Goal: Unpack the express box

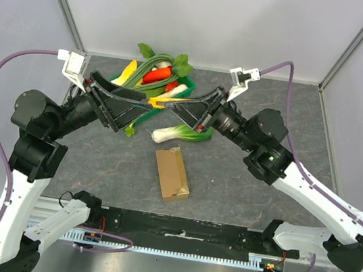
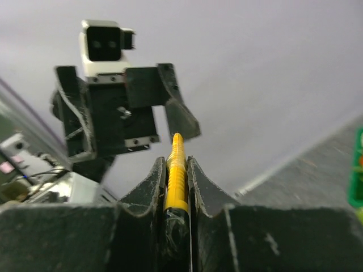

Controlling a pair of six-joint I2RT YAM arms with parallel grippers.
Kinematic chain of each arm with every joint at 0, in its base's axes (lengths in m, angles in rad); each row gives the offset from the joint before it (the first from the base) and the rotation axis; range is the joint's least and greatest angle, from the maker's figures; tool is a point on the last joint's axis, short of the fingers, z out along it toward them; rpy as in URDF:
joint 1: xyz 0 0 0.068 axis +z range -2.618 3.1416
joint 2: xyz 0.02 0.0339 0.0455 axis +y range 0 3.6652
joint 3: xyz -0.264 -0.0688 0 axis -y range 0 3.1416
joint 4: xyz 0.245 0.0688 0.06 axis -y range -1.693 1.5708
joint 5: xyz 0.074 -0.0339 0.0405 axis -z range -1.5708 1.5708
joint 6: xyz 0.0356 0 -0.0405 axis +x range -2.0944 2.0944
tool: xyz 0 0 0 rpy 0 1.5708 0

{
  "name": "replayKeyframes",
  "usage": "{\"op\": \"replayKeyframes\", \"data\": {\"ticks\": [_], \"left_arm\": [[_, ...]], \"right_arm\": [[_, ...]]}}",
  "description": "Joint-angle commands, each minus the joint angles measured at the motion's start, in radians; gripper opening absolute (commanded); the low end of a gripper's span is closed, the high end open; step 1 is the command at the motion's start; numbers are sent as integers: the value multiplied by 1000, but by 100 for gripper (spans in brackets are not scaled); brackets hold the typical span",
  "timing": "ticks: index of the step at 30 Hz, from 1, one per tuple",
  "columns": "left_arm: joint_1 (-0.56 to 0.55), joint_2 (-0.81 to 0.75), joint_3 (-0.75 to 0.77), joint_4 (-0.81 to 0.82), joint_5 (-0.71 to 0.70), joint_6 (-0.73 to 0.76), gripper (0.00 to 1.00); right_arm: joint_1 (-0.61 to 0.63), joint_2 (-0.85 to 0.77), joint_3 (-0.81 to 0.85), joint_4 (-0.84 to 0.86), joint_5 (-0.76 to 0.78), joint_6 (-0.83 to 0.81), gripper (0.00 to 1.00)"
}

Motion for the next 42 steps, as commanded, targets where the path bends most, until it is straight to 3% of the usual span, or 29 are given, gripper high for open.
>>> {"op": "replayKeyframes", "data": {"ticks": [1,4,7,12,18,31,40,42], "left_arm": [[2,29,44,-302,-96,134,95],[4,73,-5,-462,-188,138,96],[4,104,-128,-502,-246,121,96],[1,155,-426,-361,-283,40,96],[-13,306,-594,-194,-325,-11,95],[-62,549,-642,-112,-184,-74,92],[-74,664,-643,-207,-237,-91,75],[-78,719,-623,-254,-246,-82,67]], "right_arm": [[-9,-120,-39,-314,234,-202,0],[-9,-179,-98,-458,388,-270,0],[-9,-228,-171,-530,483,-329,0],[-9,-260,-286,-561,579,-412,0],[-9,-253,-424,-482,609,-415,0],[27,-187,-641,-254,583,-313,0],[57,-133,-645,-224,588,-350,0],[69,-113,-635,-224,614,-364,0]]}}
